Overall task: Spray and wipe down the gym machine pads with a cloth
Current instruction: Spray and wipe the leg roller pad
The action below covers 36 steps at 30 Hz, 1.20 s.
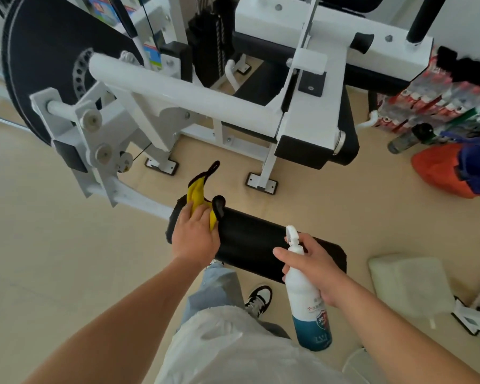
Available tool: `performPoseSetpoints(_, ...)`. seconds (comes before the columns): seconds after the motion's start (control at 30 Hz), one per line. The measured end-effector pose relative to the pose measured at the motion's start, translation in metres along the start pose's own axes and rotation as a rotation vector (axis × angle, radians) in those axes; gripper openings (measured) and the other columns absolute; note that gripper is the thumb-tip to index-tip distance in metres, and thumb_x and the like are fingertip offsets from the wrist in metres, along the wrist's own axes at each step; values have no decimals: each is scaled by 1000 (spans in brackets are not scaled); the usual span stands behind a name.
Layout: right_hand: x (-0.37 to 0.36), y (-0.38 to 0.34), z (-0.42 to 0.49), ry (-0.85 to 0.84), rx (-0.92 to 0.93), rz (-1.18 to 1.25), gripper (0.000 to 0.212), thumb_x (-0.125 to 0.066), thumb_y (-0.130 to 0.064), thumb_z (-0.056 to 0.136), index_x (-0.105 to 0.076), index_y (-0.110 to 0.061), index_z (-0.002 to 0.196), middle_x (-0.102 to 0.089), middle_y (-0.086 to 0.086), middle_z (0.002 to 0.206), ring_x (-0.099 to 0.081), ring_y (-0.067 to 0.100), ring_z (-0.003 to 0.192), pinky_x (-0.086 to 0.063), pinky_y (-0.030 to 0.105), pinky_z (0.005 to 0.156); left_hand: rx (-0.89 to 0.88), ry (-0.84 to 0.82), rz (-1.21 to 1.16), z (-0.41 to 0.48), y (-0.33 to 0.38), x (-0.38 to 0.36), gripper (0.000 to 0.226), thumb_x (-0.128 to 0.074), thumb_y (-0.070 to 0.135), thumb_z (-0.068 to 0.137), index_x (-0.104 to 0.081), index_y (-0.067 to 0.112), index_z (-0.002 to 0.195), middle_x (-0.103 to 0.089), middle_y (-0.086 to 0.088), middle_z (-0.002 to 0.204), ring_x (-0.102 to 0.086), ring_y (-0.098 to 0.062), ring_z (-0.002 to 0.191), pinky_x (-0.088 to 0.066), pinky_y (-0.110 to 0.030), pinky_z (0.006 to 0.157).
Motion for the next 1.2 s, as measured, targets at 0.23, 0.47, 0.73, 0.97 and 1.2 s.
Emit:
performPoseSetpoints(0.23, -27, 4, 7, -131, -105, -105, 53, -92, -52, 82, -65, -36, 125, -81, 11, 89, -76, 25, 78, -65, 44, 80, -1, 60, -58, -31, -14, 0, 60, -27, 44, 98, -61, 16, 139, -60, 0, 143, -38, -31, 140, -33, -44, 123)
performPoseSetpoints(0.47, -30, 14, 14, -129, -127, -132, 51, -90, -56, 82, -65, -37, 122, -83, 18, 103, -78, 25, 81, -67, 47, 85, 54, 63, -133, -31, -15, -6, 66, -21, 48, 98, -56, 17, 145, -55, 0, 149, -27, -29, 145, -25, -43, 125)
performPoseSetpoints(0.73, -20, 17, 9, -115, -96, -76, 50, -91, -52, 84, -65, -35, 124, -81, 20, 97, -77, 26, 79, -67, 48, 84, 87, -19, -30, -27, 9, -8, 64, -23, 49, 103, -48, 18, 153, -44, -2, 160, -17, -36, 154, -13, -52, 129)
performPoseSetpoints(0.97, 11, 25, -5, -40, -76, 62, 42, -89, -33, 89, -67, -17, 121, -74, 15, 78, -71, 31, 72, -60, 42, 73, -543, -257, 97, -51, 141, -59, 70, -42, 49, 102, -18, 30, 165, -6, 6, 174, 22, -35, 156, 7, -58, 127)
performPoseSetpoints(1.2, 22, 23, -9, -67, -61, 44, 41, -88, -32, 91, -66, -22, 124, -76, 15, 81, -72, 29, 71, -61, 38, 68, -166, -47, 165, -9, 7, -15, 69, -41, 42, 103, -17, 26, 166, -15, 0, 173, 3, -31, 160, 8, -47, 127)
Point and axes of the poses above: each hand's wrist, its own z-axis towards the middle knuckle, its own x-axis out of the back of the hand, y = z × x, the point moved 6 cm from there along z, towards the middle knuckle
